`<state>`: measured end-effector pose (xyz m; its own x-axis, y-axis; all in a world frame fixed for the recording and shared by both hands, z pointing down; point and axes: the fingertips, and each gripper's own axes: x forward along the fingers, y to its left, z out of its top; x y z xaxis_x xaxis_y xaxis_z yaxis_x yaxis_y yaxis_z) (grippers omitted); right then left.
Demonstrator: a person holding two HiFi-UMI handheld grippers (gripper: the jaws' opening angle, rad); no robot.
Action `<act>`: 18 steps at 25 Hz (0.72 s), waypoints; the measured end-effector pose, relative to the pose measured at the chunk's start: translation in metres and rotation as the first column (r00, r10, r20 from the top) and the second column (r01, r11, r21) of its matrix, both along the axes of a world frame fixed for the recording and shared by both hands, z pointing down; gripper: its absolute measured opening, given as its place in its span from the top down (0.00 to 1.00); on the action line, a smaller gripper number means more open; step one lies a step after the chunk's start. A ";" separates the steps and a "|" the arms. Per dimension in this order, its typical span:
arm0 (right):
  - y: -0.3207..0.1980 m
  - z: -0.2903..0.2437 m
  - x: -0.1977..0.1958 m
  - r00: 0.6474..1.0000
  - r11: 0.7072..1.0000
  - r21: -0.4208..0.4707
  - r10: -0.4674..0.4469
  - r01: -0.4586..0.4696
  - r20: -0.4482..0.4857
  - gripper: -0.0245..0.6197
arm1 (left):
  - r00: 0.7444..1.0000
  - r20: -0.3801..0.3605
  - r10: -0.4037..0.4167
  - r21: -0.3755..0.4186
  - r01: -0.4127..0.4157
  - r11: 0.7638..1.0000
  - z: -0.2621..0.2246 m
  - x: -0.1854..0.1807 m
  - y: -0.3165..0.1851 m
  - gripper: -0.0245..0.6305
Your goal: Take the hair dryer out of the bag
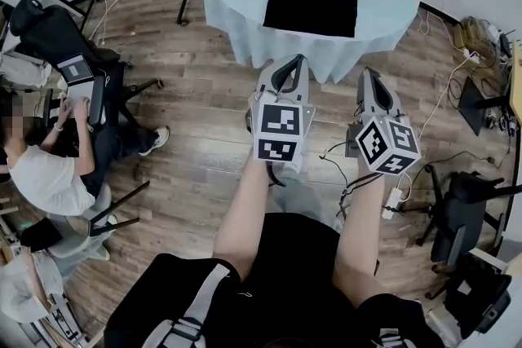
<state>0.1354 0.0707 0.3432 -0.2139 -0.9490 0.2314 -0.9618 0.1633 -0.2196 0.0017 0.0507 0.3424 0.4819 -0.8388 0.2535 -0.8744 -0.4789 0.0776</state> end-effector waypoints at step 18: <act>-0.039 -0.044 0.090 0.991 0.987 0.124 0.093 -0.105 0.098 0.95 | 0.992 0.120 0.032 0.089 -0.043 0.995 -0.039 0.058 -0.062 0.94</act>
<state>0.2255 0.0315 0.2990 -0.1320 -0.9872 0.0899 -0.9514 0.1007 -0.2909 0.0595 -0.0112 0.3032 0.4843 -0.8431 0.2335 -0.8563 -0.5115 -0.0708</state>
